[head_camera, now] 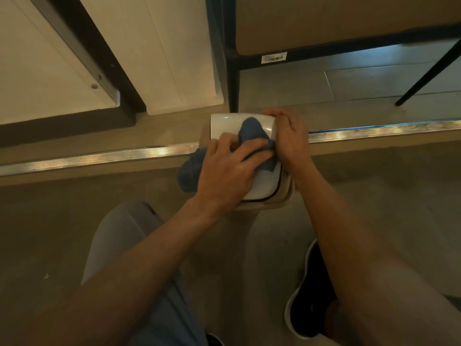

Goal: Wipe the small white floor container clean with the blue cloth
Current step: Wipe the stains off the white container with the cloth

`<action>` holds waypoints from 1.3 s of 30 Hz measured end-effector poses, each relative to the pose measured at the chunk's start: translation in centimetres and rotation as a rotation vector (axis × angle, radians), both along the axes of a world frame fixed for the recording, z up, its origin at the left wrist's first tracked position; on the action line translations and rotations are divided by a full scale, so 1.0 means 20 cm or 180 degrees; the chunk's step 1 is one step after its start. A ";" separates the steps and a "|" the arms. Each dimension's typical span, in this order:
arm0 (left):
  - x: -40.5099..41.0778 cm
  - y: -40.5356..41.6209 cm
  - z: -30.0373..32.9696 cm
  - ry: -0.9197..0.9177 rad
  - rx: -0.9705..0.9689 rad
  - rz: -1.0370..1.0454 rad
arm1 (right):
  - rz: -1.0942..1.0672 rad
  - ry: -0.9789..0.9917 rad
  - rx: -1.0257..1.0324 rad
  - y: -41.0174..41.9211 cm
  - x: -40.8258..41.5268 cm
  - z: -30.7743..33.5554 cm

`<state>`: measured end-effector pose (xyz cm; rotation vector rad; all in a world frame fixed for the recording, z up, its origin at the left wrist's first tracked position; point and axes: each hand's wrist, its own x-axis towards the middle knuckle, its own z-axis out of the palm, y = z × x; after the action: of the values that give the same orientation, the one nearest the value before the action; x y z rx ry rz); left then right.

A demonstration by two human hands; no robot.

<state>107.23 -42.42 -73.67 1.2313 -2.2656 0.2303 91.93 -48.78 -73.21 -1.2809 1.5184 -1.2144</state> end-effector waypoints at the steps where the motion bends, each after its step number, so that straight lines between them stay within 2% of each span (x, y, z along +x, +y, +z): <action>1: 0.01 0.04 -0.03 -0.0103 -0.0047 -0.0160 | 0.0009 -0.0022 0.0039 0.00 0.00 0.00; 4: 0.09 0.12 -0.09 -0.0334 -0.0170 -0.0539 | 0.0000 -0.0076 0.0037 0.00 0.00 -0.01; 8: 0.01 0.09 -0.07 -0.0192 -0.0206 -0.0275 | -0.0030 -0.0038 0.0095 0.00 0.00 -0.02; 13: 0.00 0.14 -0.16 -0.0195 0.0024 -0.0522 | -0.0042 -0.0020 0.0158 0.01 0.01 -0.01; 16: 0.07 0.14 -0.14 -0.0273 -0.0092 -0.0555 | 0.0039 0.0035 0.0073 0.00 0.00 -0.01; 20: -0.02 0.09 -0.07 -0.0003 -0.0085 -0.0275 | -0.0005 -0.0094 0.0124 0.00 0.00 -0.03; 22: -0.05 0.11 -0.09 0.0053 0.0052 -0.0433 | -0.0005 -0.0120 0.0172 0.00 0.01 -0.04; 27: 0.16 0.19 -0.19 -0.0309 0.0232 -0.0740 | 0.0098 -0.0150 0.0130 0.01 0.02 -0.04; 33: -0.01 0.09 -0.07 0.0062 0.0045 -0.0436 | 0.0074 -0.0113 0.0125 -0.02 -0.02 -0.03; 39: 0.16 0.19 -0.17 -0.0203 0.0293 -0.0674 | 0.0031 -0.0073 -0.0057 -0.02 0.00 -0.05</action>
<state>110.35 -38.53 -77.15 1.0311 -2.4647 0.0880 91.87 -49.17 -74.16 -1.2805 1.4866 -1.2351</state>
